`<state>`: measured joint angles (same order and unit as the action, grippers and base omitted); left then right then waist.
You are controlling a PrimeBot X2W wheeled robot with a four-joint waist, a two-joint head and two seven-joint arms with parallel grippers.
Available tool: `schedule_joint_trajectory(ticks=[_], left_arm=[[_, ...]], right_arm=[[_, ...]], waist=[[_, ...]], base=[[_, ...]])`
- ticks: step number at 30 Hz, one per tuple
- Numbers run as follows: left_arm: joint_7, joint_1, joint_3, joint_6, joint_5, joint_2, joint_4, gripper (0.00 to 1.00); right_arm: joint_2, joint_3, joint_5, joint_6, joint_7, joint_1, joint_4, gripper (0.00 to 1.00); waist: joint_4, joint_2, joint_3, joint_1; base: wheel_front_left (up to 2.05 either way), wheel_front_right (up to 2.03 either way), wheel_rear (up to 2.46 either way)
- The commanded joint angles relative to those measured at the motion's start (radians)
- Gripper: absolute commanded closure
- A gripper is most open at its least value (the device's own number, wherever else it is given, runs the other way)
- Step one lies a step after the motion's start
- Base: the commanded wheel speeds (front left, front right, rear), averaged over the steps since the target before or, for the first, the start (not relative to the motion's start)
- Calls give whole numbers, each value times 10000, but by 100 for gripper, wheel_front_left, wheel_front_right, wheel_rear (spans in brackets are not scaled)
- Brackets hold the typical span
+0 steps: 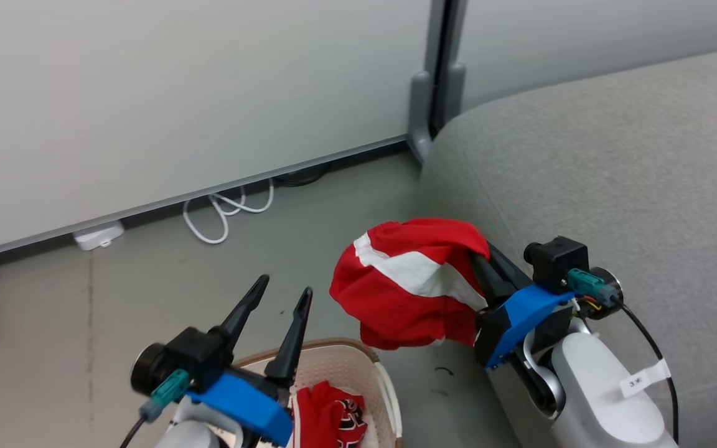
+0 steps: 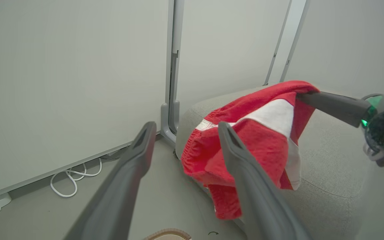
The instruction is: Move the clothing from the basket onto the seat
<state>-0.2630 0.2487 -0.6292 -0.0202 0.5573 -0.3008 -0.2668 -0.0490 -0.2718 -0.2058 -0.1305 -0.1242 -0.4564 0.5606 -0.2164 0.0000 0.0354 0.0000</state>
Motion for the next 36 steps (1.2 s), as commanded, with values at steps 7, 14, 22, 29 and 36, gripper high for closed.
schedule_joint_trajectory(ticks=[7,14,22,29,36], left_arm=[[-26,-942,1102,-333,-905,187,366,0],[-26,-1250,1620,-665,-1482,477,390,0],[-26,-1308,1896,-878,-1843,706,272,0],[-26,-1335,2017,-1023,-2070,808,178,0],[-27,-1205,1940,-1092,-2194,673,286,0]], right_arm=[[-25,26,75,-5,380,430,-1056,100],[-24,144,143,-5,663,828,-1764,100],[-25,267,203,-5,839,1220,-2236,100],[-25,546,200,-5,984,1317,-2489,100],[-21,1388,292,-5,1149,94,-2465,100]], waist=[[-1235,0,315,0],[-2081,0,437,0],[-2630,0,492,0],[-2679,0,587,0],[-2416,0,1047,0]], base=[[0,0,0],[0,0,0],[0,0,0],[0,0,0],[0,0,0]])
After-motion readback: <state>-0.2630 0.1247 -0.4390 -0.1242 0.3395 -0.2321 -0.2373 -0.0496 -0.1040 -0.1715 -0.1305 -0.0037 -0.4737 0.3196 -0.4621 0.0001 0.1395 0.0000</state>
